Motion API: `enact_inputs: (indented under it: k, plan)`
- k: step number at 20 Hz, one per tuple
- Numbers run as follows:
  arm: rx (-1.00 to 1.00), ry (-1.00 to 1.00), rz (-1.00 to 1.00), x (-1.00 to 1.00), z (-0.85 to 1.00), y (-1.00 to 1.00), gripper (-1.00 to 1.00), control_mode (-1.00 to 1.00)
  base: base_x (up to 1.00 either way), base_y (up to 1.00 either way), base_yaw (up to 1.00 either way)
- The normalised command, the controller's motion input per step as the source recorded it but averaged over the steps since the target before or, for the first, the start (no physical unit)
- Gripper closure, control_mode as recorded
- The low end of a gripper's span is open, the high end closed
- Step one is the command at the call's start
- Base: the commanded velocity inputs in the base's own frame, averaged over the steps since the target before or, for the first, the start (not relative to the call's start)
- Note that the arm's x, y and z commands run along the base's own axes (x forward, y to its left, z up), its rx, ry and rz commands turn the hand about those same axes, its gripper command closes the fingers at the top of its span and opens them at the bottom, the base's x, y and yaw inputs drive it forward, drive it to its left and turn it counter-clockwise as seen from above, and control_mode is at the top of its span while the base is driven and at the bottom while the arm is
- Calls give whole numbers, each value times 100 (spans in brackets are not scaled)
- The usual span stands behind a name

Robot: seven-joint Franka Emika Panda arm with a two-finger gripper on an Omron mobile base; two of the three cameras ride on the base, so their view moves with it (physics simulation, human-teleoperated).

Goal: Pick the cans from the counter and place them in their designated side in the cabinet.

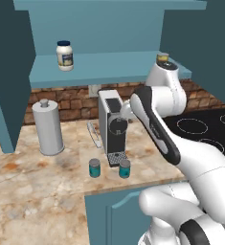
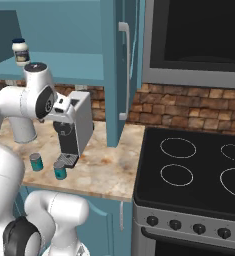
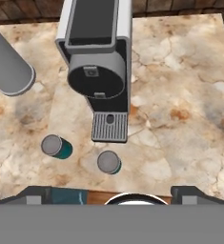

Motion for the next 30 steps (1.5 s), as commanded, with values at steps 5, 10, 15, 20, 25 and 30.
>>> enact_inputs:
  k: [5,10,15,20,25,30]
  plan:
    - [0,0,0,-10,-28,14,-100,-100,0,0,0]
    - [0,2,0,-8,-15,7,-100,-100,0,0,0]
    - [0,2,0,-10,-18,7,-100,-100,0,0,0]
    - [-3,0,1,-16,-23,8,-100,-100,0,0,0]
    - [-5,0,2,-11,-20,3,-100,-100,0,0,0]
    - [4,-1,0,-6,-20,0,-100,-100,0,0,0]
